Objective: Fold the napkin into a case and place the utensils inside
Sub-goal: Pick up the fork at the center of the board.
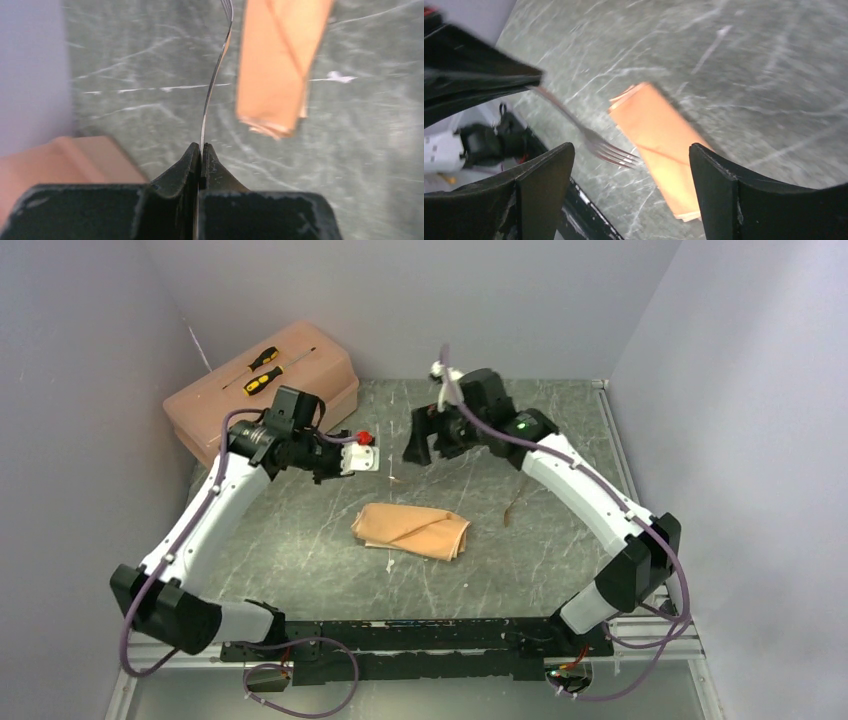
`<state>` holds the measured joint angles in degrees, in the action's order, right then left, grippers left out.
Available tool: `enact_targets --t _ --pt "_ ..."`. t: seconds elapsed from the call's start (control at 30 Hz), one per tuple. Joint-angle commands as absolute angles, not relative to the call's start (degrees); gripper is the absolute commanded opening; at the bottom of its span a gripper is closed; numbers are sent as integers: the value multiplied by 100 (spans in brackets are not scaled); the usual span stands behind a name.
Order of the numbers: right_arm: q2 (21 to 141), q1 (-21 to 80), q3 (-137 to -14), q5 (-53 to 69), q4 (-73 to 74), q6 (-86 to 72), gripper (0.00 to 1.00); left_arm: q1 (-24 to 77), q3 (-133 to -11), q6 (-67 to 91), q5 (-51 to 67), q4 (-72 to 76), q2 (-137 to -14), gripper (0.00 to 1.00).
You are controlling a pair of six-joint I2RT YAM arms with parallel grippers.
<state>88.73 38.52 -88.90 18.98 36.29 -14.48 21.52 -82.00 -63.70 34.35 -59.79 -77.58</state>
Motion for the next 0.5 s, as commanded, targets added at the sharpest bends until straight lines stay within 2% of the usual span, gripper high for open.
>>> enact_targets --t 0.0,0.03,0.07,0.2,0.3,0.4,0.47 --pt "8381 3086 -8727 1770 3385 -2772 92 2210 -7777 -7433 2699 -4541 -7103 3" --pt "8327 2979 -8633 1898 3271 -2951 98 2248 -7612 -7724 2651 -4285 -6899 3" --pt "8280 2879 -8527 2087 3110 -3136 99 2272 -7305 -8106 2637 -3821 -6627 3" --pt "8108 2754 -8158 2908 2225 -3962 99 2290 -5366 -9676 3148 -1386 -5354 3" --pt "8073 2742 -7899 3374 1689 -4494 95 2292 -4641 -10463 3610 -345 -4930 3" --pt "8014 2733 -7474 3732 1152 -4995 88 2325 -4117 -10994 3702 662 -4761 3" --pt "7947 2740 -7275 3734 1087 -5062 87 2339 -3899 -11282 3704 1089 -4755 3"
